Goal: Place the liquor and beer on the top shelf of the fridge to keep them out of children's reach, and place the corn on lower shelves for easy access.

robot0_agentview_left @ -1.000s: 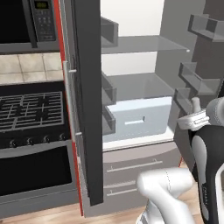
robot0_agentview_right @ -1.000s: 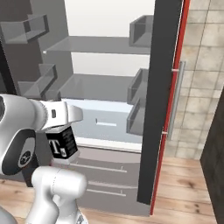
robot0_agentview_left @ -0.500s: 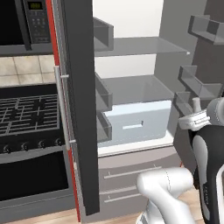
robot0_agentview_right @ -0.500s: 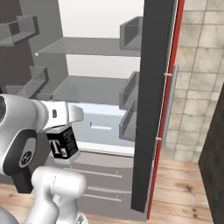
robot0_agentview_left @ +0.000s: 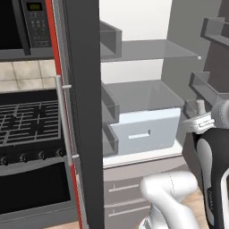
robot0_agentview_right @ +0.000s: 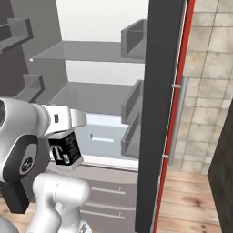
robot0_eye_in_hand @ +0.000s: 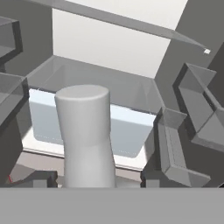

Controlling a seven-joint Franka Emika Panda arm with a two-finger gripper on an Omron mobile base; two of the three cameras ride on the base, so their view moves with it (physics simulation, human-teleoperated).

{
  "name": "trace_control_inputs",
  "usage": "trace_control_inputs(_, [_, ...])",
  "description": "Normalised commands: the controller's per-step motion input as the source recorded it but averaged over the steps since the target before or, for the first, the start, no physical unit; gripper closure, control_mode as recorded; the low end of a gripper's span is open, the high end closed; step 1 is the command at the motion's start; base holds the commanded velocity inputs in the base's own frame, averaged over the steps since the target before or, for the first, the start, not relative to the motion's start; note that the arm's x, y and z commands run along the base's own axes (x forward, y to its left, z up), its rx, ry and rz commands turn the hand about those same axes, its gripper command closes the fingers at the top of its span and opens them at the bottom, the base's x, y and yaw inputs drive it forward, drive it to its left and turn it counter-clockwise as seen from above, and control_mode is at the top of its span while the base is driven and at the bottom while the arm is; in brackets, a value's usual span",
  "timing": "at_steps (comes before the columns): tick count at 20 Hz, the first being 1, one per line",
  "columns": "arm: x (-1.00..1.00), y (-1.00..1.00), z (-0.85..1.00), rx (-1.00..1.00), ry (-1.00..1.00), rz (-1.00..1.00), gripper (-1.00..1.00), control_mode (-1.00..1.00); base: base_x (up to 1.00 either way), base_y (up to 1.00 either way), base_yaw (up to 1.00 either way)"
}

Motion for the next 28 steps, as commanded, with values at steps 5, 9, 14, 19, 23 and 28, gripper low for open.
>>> trace_control_inputs(5, [0.00, 0.00, 0.00, 0.00, 0.00, 0.00, 1.00, 1.00, 0.48, 0.00, 0.00])
trace_control_inputs(9, [0.00, 0.00, 0.00, 0.00, 0.00, 0.00, 1.00, 1.00, 0.43, 0.00, 0.00])
trace_control_inputs(14, [0.00, 0.00, 0.00, 0.00, 0.00, 0.00, 1.00, 1.00, 0.34, 0.00, 0.00])
trace_control_inputs(19, [0.10, 0.00, 0.00, 0.00, 0.00, 0.00, 1.00, -1.00, 0.17, 0.00, 0.00])
trace_control_inputs(23, [0.17, 0.00, 0.00, 0.00, -0.01, 0.00, 1.00, -1.00, 0.00, 0.00, 0.00])
trace_control_inputs(28, [0.01, 0.00, 0.00, 0.00, -0.14, 0.00, 1.00, -1.00, 0.00, 0.00, 0.00])
